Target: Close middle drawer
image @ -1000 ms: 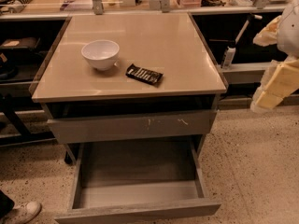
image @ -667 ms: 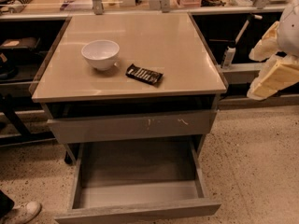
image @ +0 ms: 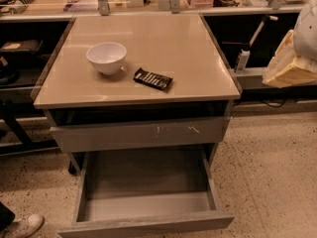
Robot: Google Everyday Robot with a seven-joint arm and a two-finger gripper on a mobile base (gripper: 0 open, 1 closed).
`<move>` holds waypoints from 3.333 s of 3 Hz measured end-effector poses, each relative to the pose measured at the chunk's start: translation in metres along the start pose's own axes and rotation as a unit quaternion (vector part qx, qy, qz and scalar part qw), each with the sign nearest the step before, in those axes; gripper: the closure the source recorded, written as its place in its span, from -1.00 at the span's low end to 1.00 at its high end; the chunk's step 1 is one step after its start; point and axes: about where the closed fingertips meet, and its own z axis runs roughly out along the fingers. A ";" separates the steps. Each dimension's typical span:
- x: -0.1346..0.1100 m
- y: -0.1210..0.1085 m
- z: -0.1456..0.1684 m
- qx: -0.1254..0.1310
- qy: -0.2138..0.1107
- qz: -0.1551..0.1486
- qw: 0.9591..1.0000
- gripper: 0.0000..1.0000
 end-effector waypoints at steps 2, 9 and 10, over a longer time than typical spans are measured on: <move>0.000 0.000 0.000 0.000 0.000 0.000 1.000 1.00; 0.079 0.184 0.238 -0.208 0.057 0.123 0.969 1.00; 0.080 0.222 0.283 -0.245 0.061 0.141 0.957 1.00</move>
Offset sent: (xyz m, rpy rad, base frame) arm 0.0000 0.0000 0.0000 0.0000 0.0000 0.0000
